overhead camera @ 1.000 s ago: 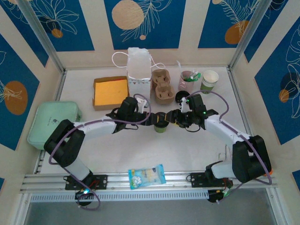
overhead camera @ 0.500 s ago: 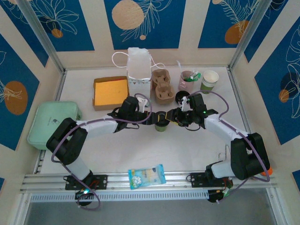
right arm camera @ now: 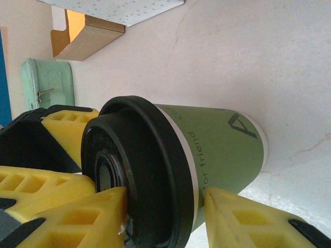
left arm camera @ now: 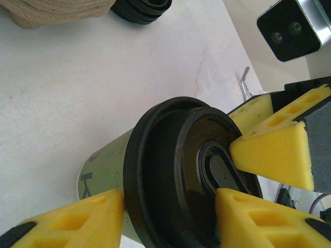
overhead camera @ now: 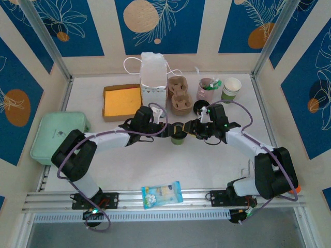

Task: Pack the takeout coffee

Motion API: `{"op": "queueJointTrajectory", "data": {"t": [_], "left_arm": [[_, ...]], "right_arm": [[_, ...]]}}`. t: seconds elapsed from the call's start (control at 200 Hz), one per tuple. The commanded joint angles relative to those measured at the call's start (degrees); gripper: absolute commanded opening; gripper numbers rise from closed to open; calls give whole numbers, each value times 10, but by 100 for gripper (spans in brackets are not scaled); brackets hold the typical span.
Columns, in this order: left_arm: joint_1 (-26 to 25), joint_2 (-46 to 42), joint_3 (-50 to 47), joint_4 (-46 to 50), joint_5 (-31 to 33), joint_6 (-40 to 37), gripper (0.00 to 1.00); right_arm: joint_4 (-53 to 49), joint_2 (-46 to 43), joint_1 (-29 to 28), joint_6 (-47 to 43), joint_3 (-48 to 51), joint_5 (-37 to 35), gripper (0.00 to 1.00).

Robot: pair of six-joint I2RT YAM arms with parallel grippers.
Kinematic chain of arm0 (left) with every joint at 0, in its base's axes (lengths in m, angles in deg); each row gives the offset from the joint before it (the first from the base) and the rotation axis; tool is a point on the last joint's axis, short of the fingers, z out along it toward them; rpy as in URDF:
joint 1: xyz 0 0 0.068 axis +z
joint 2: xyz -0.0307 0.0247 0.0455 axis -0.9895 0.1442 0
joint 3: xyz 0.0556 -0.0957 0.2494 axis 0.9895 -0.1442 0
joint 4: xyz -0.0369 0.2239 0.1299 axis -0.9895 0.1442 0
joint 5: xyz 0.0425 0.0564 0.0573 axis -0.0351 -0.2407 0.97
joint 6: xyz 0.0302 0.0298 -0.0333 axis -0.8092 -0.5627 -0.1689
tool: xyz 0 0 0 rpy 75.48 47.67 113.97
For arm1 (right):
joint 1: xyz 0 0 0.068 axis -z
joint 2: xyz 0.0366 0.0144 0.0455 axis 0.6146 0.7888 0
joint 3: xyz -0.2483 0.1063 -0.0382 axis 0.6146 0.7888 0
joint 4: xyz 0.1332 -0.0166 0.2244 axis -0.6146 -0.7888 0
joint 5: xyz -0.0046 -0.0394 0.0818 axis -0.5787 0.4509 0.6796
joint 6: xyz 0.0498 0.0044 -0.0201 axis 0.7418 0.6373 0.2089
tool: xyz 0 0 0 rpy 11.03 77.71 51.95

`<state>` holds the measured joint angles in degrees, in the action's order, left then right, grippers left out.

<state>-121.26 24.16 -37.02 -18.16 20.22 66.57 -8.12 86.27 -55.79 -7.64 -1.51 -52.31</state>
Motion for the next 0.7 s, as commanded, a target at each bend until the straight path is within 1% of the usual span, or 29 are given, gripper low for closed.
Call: {"op": "queueJointTrajectory", "data": {"t": [0.0, 0.255, 0.45, 0.635, 0.695], "left_arm": [[-7, 34, -14, 58, 30, -23, 48], [-8, 29, -4, 65, 28, -24, 48], [-8, 12, 10, 77, 27, -26, 54], [-8, 7, 30, 94, 28, -34, 58], [-8, 3, 36, 99, 29, -37, 60]], "right_arm": [[-94, 26, -7, -1, 35, -86, 42], [-114, 13, -21, -10, 13, -97, 42], [-149, -9, -44, -20, -16, -131, 48], [-169, -15, -52, -23, -32, -151, 48], [-170, -18, -55, -23, -33, -153, 50]]}}
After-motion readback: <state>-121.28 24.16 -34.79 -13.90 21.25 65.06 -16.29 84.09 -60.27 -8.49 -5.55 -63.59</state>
